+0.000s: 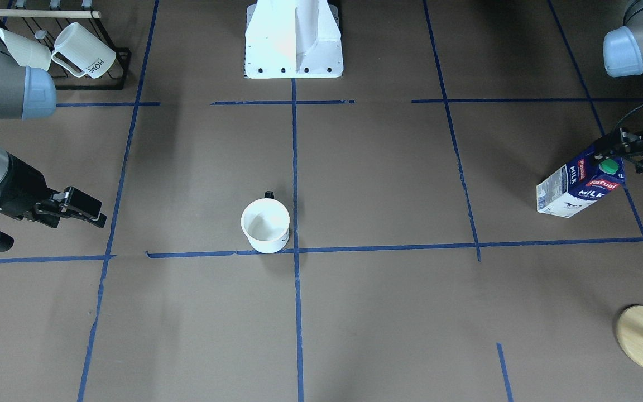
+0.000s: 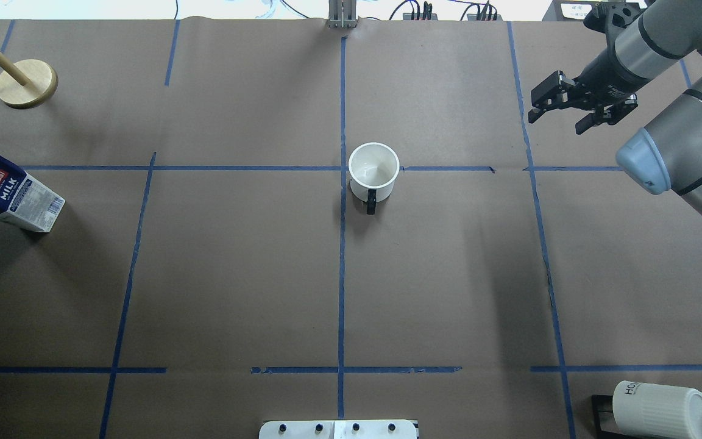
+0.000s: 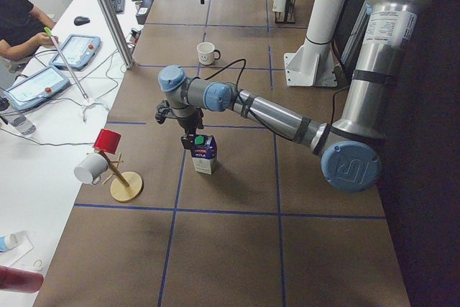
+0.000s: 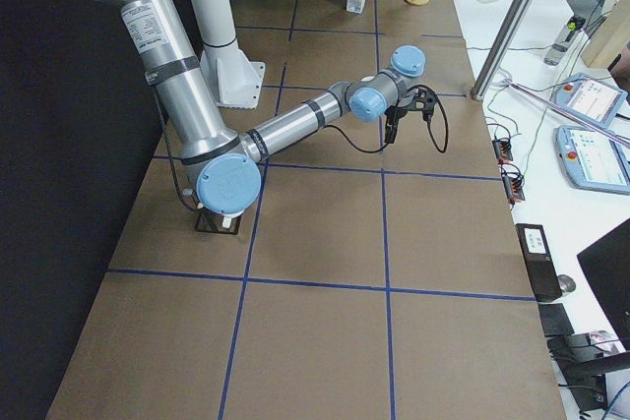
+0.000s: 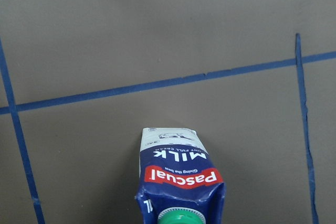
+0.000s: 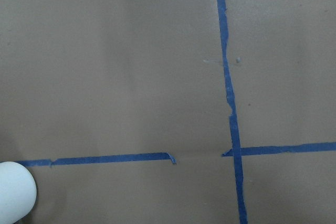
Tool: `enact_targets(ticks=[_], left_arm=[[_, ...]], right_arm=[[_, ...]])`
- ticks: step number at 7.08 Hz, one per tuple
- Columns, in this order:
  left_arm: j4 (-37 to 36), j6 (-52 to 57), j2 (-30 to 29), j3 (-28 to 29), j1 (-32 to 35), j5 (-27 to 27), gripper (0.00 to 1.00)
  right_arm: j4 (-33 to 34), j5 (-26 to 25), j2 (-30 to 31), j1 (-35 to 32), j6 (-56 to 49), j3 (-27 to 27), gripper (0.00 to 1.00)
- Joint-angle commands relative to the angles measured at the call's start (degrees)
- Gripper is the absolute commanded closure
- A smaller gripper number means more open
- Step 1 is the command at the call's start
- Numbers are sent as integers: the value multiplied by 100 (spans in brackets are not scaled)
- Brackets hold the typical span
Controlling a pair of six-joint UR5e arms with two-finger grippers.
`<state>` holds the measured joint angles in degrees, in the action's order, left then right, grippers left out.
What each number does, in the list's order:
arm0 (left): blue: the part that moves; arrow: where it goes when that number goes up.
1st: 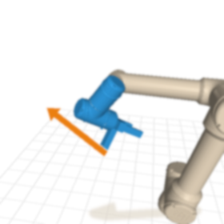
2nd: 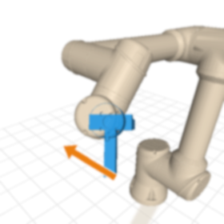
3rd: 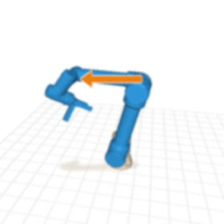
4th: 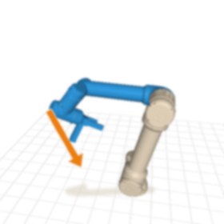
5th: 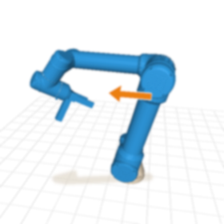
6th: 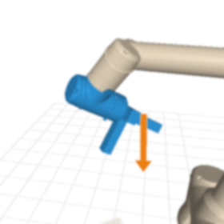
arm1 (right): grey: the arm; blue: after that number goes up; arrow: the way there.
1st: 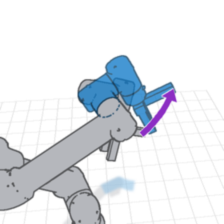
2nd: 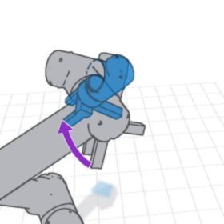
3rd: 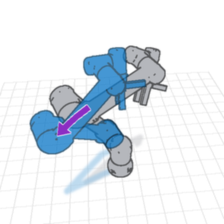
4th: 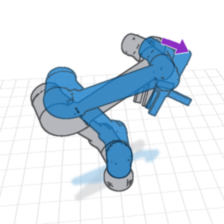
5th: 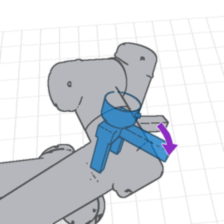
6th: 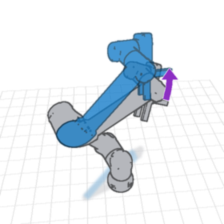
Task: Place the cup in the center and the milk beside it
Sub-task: 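Release the mug and withdraw the right gripper away from it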
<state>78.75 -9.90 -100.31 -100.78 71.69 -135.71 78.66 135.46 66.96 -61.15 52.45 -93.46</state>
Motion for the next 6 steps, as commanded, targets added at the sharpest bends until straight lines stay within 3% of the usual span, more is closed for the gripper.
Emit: enact_targets(ticks=[1,3,4,5,6], left_arm=[[0,-12,3,111,-163,36,0],[0,-12,3,234,-330,36,0],[0,-3,3,260,-339,36,6],[-9,-3,12,261,-339,36,75],[-9,-12,3,269,-339,44,96]], right_arm=[[0,-11,2,50,11,3,0],[0,-38,2,77,11,3,0],[0,-38,2,95,37,-14,0],[0,-38,2,77,63,-75,0],[0,-38,10,77,63,-67,0]])
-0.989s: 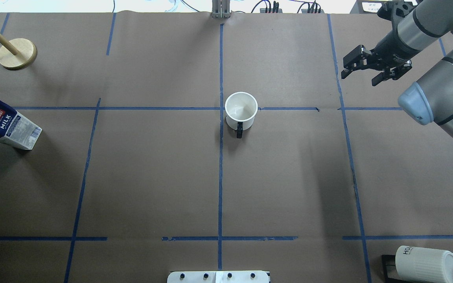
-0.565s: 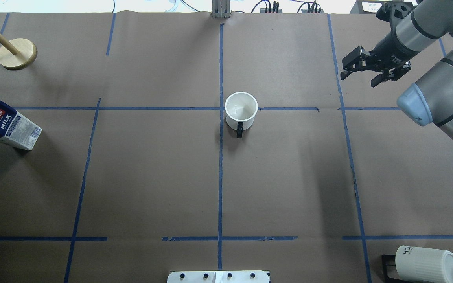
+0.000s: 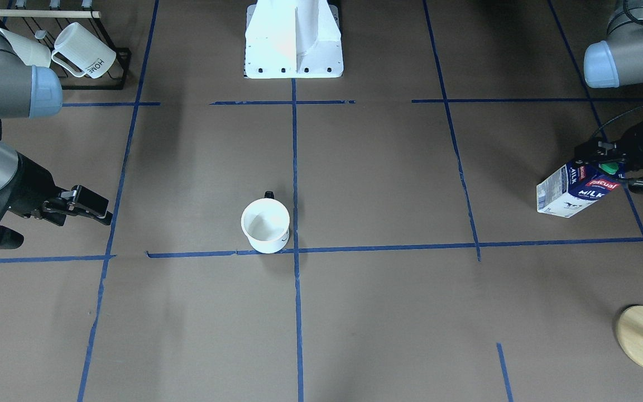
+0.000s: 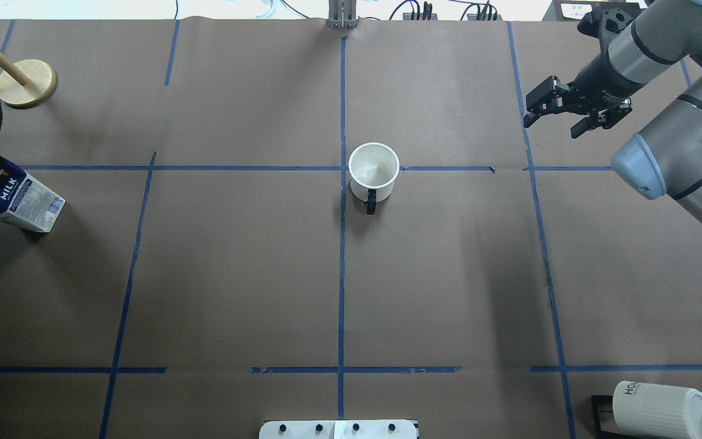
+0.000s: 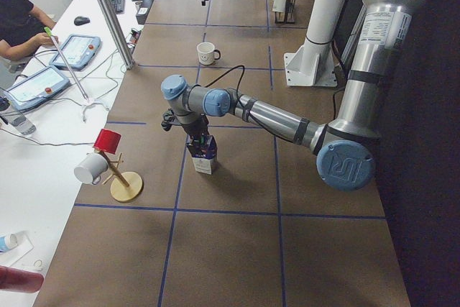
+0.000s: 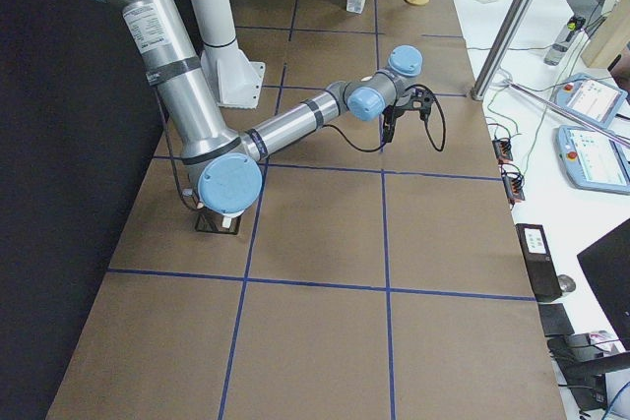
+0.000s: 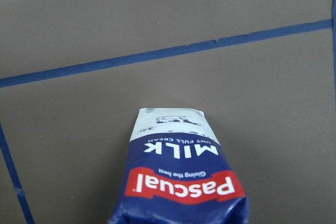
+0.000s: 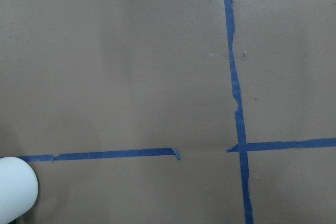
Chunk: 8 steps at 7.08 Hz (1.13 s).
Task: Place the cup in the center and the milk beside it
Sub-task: 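Release the mug and withdraw the right gripper away from it, then grasp the Pascual milk carton with the left gripper, then carry the milk carton beside the mug and lower it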
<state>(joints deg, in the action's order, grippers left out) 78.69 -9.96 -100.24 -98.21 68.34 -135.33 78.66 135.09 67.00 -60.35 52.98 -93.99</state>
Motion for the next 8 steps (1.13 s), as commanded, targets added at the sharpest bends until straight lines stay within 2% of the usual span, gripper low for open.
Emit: enact_targets(ticks=[1,2,3,4,5,6,7,8], left_arm=[[-38,-397,-274,-327,21,-11,100],[-369,-1297,-833,-696,4,-3,100],[-468,-2438,-1483,-839,-422,-3,100],[-460,-3563,-1881,-962,-1175,6,100],[-434,-4862,-2650,-816,-1861,267,100],[-416,-5519,-3171,-579,-2564,922,100],[-399,-5786,-3838,84,-2841,1207,100],[-85,-5806,-4140,587,-3070,1454,99]], right_arm=[[0,8,6,-12,11,-32,0],[0,8,32,-29,-7,-58,0],[0,8,50,-64,-42,-58,0],[0,8,67,-82,-42,-84,0],[0,-27,111,-91,-51,-85,0],[0,-62,111,-91,-51,-93,0],[0,-175,120,-91,-51,-93,0],[0,-203,120,-82,-51,-119,0]])
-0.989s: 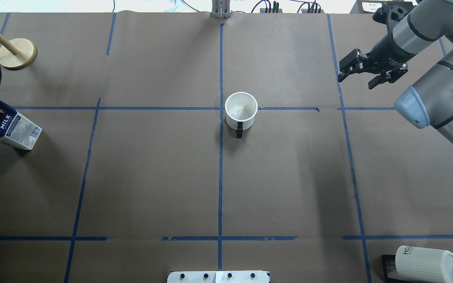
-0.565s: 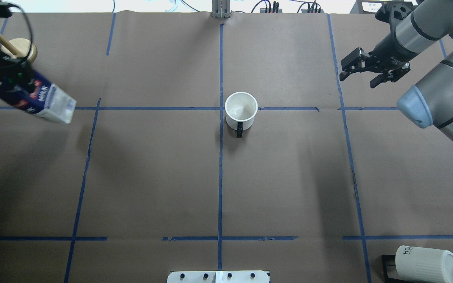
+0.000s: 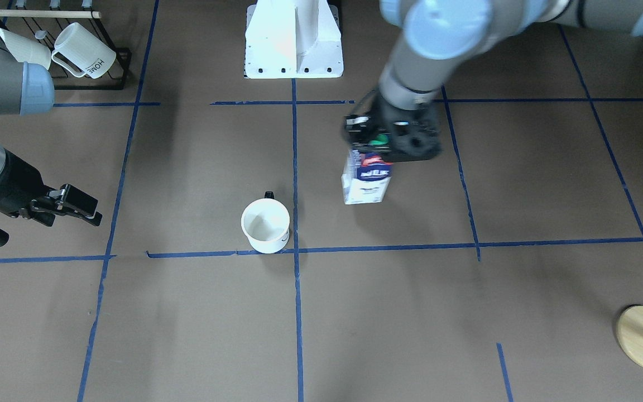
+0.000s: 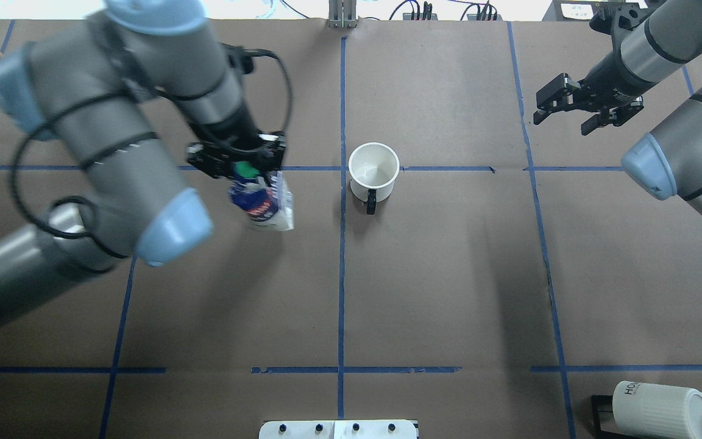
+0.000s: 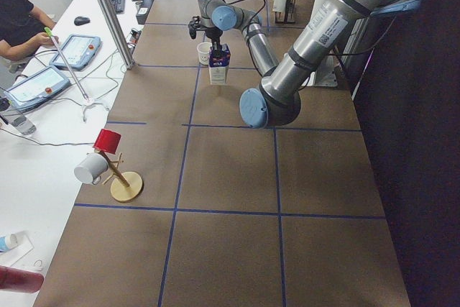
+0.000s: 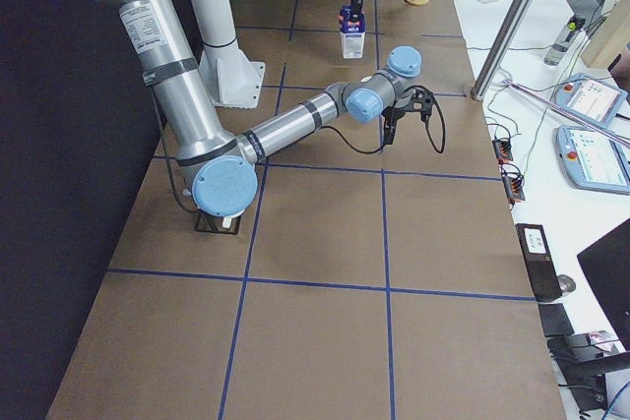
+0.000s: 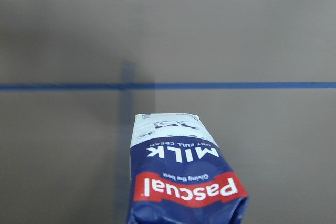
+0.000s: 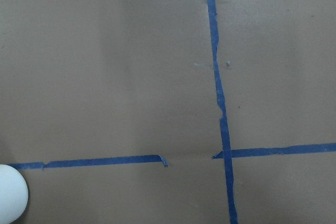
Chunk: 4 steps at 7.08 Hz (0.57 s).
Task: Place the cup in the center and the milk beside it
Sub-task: 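Carry the milk carton beside the mug and lower it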
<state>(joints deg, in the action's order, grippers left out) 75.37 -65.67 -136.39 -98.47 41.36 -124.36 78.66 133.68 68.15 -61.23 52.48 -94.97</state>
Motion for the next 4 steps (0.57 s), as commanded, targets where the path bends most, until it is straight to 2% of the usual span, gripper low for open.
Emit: enact_targets(ticks=[1,4], left_arm=[[746,-227,-538,914,-383,473,98],[874,-200,-573,1005,-383,474,91]], right_arm=[[0,-61,23,6,8,-47,0],[0,-70,32,6,8,-47,0]])
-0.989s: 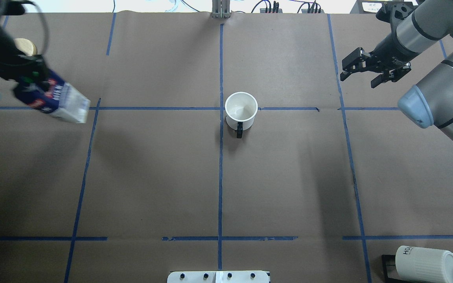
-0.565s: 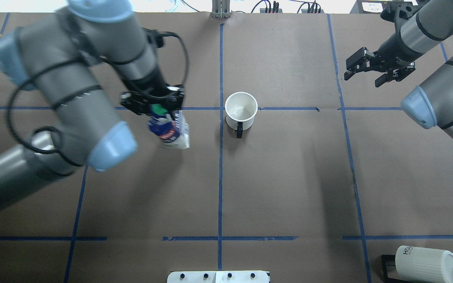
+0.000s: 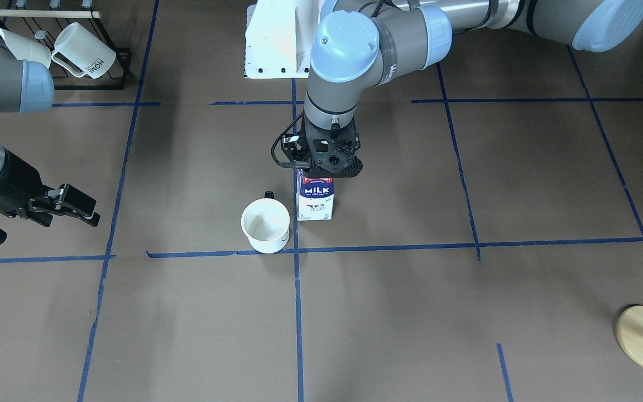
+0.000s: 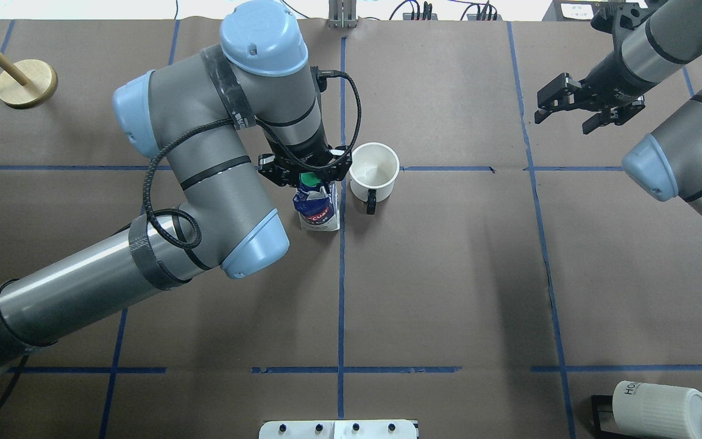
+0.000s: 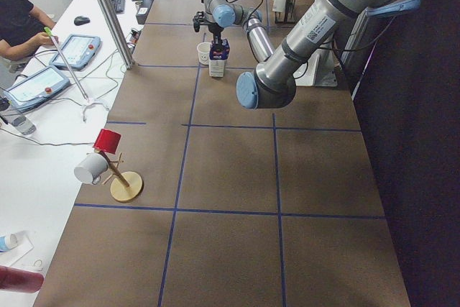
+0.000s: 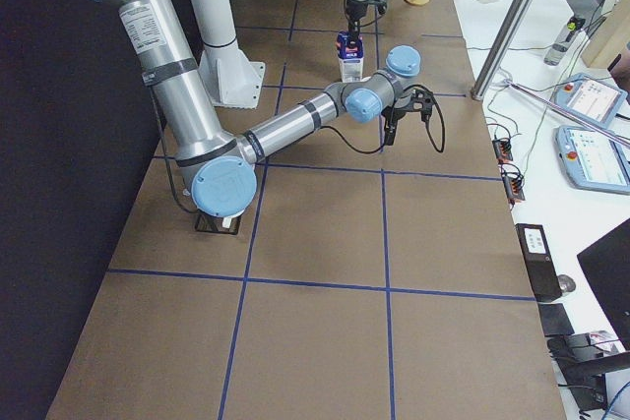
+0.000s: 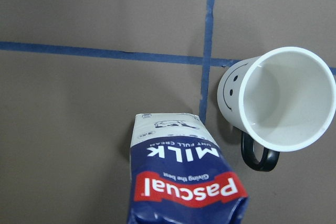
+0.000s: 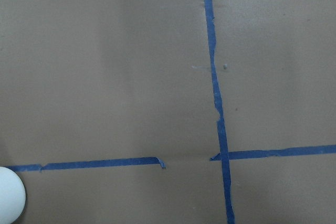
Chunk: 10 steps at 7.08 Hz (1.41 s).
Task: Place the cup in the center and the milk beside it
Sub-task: 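Carry the milk carton beside the mug and lower it, then open the left gripper and withdraw it from the carton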
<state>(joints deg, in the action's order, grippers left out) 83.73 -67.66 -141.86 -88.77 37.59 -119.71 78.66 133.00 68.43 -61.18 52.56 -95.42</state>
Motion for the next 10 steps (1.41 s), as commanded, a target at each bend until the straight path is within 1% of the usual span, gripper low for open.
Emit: enact_targets(ticks=[1,2,4,5,6,7,8,9,10], left_arm=[[38,8,-26,44,-6,26,21],[195,-53,-43,52,-23,314,0],[206,-80,-43,-96,-23,325,0],[101,-72,-9,-506,177,308,0],[-344,16,122,-1136,492,282,0],[-740,373,428,-1700,652,281,0],[-961,1186,1101,-2332,1002,273,0],[-1007,2186,1926,-2764,1466,64,0],[-1007,3684,2630,-2743,2280,-486,0]], right_arm=[[0,7,4,0,0,-3,0],[0,7,22,0,0,-3,0],[-9,7,31,0,-8,-3,0],[0,-11,39,0,-8,6,0],[0,-106,161,-8,0,-11,0],[0,-99,336,-182,-52,-3,0],[69,-73,495,-550,-679,32,0],[105,-3,801,-1067,-1494,111,0],[192,242,1169,-1672,-2512,207,0]])
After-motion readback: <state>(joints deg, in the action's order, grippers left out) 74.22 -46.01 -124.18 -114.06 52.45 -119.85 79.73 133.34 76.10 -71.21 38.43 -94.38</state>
